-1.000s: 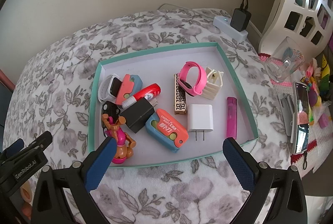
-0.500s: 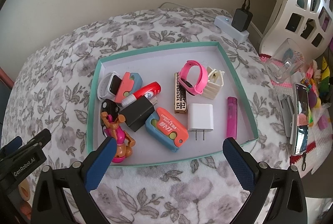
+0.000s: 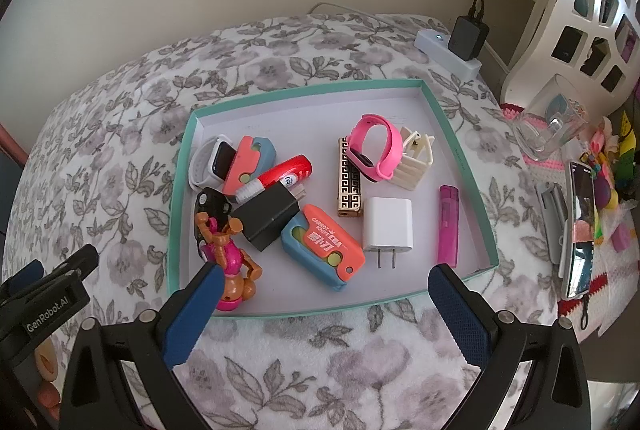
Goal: Organize rigid objects
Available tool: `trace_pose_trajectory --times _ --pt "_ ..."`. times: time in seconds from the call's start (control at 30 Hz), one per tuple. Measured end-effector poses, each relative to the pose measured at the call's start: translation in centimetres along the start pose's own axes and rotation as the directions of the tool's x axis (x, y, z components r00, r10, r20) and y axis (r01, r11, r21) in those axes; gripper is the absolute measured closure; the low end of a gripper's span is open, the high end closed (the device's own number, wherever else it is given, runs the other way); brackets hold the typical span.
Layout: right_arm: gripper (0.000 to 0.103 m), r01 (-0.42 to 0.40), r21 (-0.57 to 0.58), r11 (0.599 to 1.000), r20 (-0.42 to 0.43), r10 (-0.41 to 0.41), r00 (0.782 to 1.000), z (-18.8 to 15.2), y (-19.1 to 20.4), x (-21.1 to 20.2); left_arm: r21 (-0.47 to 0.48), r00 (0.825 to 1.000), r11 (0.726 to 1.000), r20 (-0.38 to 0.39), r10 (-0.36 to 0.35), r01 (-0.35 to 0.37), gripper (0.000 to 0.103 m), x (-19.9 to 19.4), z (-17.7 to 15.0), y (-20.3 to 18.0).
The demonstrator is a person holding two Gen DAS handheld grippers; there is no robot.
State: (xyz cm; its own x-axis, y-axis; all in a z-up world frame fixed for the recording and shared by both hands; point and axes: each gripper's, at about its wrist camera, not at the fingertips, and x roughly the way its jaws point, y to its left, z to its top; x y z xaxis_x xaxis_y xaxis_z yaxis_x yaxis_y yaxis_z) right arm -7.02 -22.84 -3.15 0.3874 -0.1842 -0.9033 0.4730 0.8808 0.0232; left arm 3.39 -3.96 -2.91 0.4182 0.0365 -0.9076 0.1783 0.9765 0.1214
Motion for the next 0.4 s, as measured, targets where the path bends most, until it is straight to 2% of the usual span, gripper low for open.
trace_pose_trajectory --times 0.4 --pt "0.0 0.001 -0.001 1.0 -0.001 -0.001 1.0 -0.15 -0.03 0.02 -0.011 0.999 1.0 0.03 -0.01 0.011 0.007 -0.68 0.16 -0.02"
